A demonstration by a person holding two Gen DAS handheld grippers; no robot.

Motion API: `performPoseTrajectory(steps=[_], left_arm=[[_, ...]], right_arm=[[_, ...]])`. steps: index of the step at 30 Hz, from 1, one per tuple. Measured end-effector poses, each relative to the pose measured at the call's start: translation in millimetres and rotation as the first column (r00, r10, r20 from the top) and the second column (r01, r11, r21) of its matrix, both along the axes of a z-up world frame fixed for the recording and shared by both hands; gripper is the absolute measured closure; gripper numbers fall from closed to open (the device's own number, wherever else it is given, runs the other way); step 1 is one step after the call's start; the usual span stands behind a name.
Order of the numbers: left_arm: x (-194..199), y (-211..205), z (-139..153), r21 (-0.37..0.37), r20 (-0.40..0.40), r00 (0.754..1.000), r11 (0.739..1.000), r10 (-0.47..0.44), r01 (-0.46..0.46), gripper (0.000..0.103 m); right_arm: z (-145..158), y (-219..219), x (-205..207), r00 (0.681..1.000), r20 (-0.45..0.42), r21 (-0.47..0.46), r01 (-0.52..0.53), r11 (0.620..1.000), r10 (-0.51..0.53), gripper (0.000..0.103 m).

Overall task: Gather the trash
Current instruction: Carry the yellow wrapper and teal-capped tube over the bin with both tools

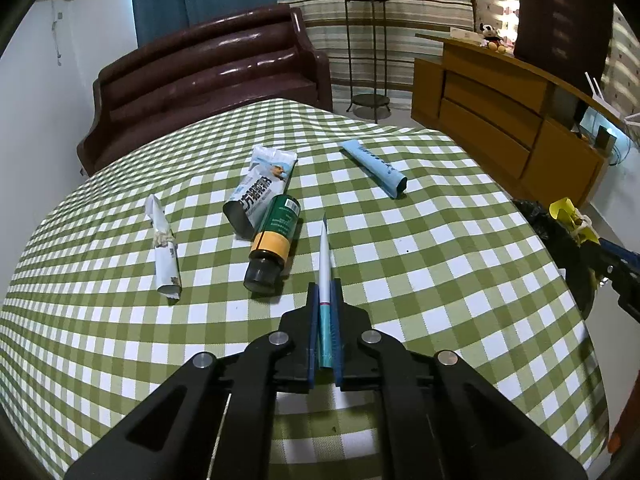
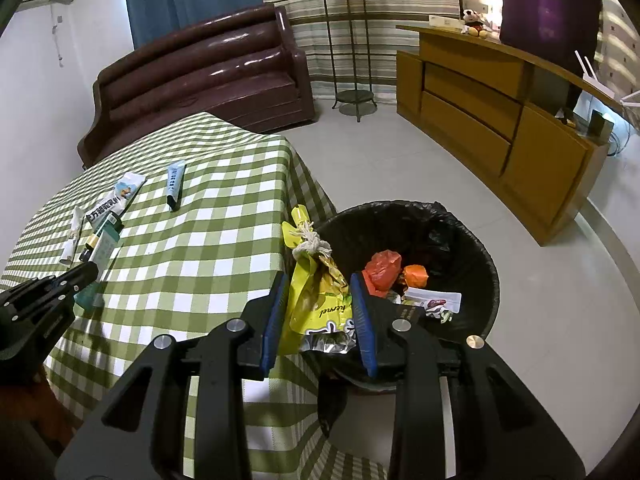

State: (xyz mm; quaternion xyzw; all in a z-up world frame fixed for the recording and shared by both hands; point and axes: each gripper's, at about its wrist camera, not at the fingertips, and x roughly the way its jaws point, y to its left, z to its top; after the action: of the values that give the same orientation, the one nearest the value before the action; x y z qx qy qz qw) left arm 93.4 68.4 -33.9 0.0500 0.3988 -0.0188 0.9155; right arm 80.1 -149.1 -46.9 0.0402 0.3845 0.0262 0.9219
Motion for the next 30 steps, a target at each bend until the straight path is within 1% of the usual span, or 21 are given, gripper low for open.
performPoseTrajectory(steps=[5, 11, 21, 30], left_arm=[[-0.4, -2.4, 2.9, -0.007, 0.009, 1.0, 1.0, -0.008, 0.008, 0.097], [-2.9, -14.5, 8.5, -0.012, 0.027, 0.999, 0.999, -0.038, 0.039, 0.097], [3.3, -45.5, 19.1, -0.027, 0.061, 0.992, 0.993, -0.11, 0.112, 0.097], [12.8, -78.5, 22.5, -0.045, 0.077, 0.983, 0.985, -0.165, 0.169, 0.097]], right_arm=[[0.6, -1.3, -0.5, 1.0, 0.003, -0.002, 0.002, 1.0, -0.002, 0.072], [4.7, -5.3, -2.4, 1.0, 0.014, -0.006, 0.011, 1.0, -0.011, 0.072], [8.9, -17.9, -1.5, 0.998, 0.031, -0.013, 0.052, 0.999, -0.051, 0.072], [13.0, -44.4, -0.5, 0.992, 0.046, -0.02, 0.117, 0.993, -0.116, 0.072]])
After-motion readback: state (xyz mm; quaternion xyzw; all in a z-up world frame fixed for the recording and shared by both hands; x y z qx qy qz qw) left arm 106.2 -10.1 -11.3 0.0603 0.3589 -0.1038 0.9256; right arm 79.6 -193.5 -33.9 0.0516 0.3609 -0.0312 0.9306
